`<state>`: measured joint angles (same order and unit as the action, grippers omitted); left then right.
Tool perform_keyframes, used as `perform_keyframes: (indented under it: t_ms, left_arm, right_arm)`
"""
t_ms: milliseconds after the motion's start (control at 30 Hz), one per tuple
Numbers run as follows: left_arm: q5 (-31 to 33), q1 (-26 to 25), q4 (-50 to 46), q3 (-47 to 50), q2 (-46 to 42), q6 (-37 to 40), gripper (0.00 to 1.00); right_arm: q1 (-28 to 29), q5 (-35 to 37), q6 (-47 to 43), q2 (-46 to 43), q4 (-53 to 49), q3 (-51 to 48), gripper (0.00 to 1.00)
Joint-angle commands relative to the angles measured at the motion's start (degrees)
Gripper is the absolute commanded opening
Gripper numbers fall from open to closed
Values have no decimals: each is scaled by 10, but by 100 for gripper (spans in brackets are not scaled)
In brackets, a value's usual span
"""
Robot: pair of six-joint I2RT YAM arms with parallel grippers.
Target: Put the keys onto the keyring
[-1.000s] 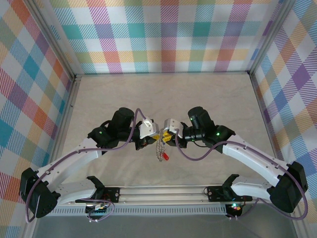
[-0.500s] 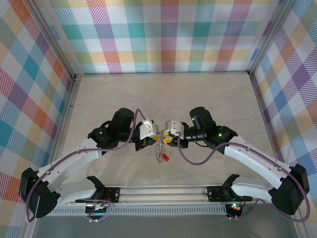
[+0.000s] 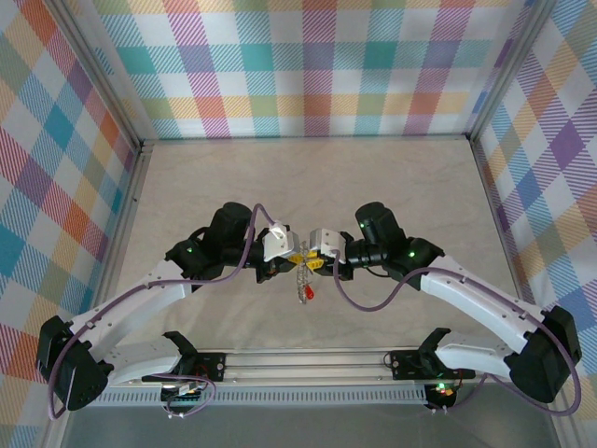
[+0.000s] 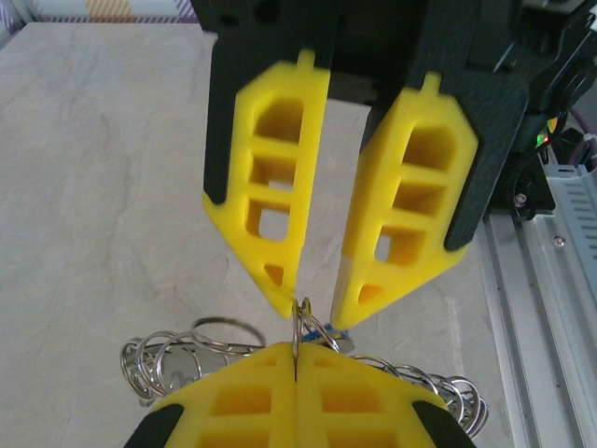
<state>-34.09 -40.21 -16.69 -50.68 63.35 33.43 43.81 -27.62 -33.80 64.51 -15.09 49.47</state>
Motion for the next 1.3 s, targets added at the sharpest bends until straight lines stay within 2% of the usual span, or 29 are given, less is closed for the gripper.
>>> perform_keyframes:
  t_ms: [0,200,333,533,767,800,900,1033,1267]
  left_arm:
    - [-27,1,52,7,-9,-13,0]
    - [-30,2,61,11,-8,-14,0]
    - [-34,2,69,14,-6,-19,0]
    - [-44,1,74,21,-1,-20,0]
    - [-30,1,54,22,-1,-9,0]
    - [-27,1,47,21,-2,-4,1]
    - [-17,1,23,14,-3,10,15]
    - [-16,2,3,6,0,20,22]
    - [-46,1,-13,-15,26,21,23]
  right_arm:
    - [0,-26,4,8,16,-12,20]
    - [0,-27,9,8,25,-17,20]
    - [0,-36,13,6,27,-14,14]
    - [0,-37,15,2,30,-10,15]
    - [0,-33,9,1,11,-7,5]
    - [-1,-30,6,1,5,-5,4]
    - [-1,-20,-5,0,-22,3,2]
    - [0,-10,-21,6,-65,23,2]
    - [0,-6,-20,17,-68,35,1]
